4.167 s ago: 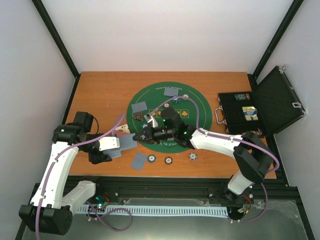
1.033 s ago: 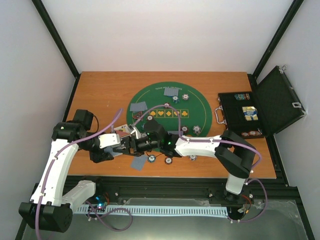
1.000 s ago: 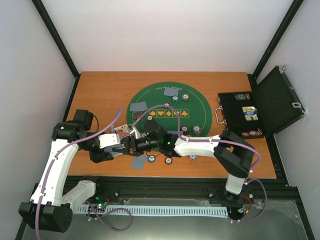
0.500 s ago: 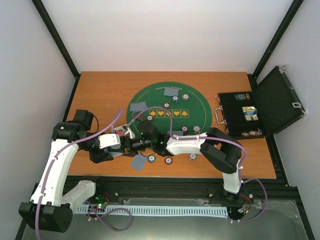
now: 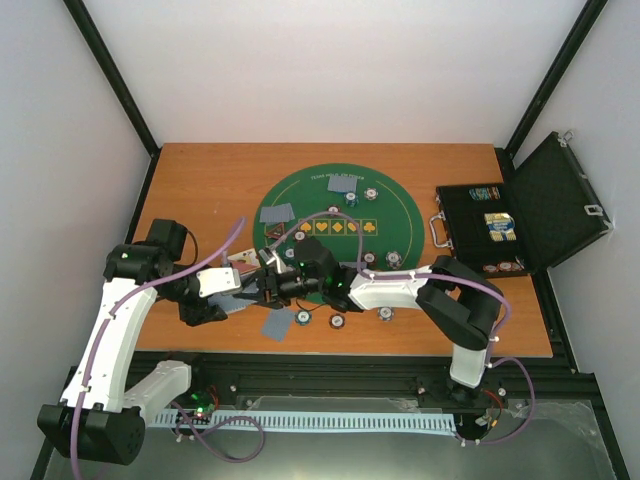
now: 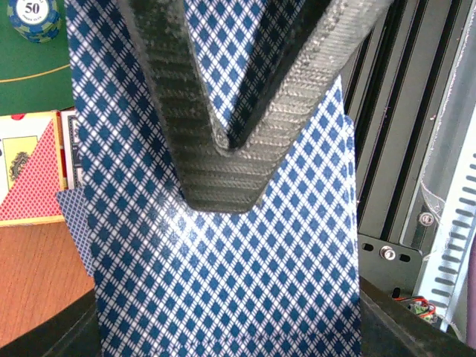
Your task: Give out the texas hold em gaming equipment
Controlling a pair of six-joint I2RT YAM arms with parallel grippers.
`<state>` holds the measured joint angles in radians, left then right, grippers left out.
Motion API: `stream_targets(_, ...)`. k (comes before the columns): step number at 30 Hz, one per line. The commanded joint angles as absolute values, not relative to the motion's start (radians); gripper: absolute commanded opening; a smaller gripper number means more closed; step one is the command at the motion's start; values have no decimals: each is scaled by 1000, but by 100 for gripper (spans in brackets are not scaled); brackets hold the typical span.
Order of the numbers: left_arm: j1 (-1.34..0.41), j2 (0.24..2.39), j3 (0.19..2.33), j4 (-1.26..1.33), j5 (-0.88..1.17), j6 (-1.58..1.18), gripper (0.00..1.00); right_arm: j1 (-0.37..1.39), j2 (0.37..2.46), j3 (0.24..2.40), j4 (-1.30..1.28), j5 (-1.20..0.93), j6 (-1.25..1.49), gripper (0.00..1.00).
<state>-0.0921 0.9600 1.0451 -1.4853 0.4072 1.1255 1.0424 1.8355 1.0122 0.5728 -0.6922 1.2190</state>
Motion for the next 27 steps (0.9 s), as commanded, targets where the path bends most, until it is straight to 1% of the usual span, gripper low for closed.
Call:
stream_targets(1, -96, 947, 1099, -1499, 435, 1137, 1, 1025, 1806, 996, 495, -653, 1190, 56)
stream_targets(5, -96, 946, 1092, -1494, 433, 1137, 1, 1023, 1774, 1014, 451, -648, 1171, 42)
stream_targets(11, -96, 946, 1086, -1490, 430, 1137, 1, 1014, 1717, 1022, 375, -631, 1126, 28)
stream_targets(21, -96, 946, 1082, -1486, 428, 1137, 1, 989, 1651, 1061, 213, -609, 1040, 10)
stream_targets(24, -95, 944, 1078, -1483, 427, 1136, 1, 951, 1636, 1073, 159, -624, 1012, 6)
stream_targets(27, -95, 946, 1078, -1482, 426, 1134, 1, 884, 1623, 1091, 100, -654, 978, 4)
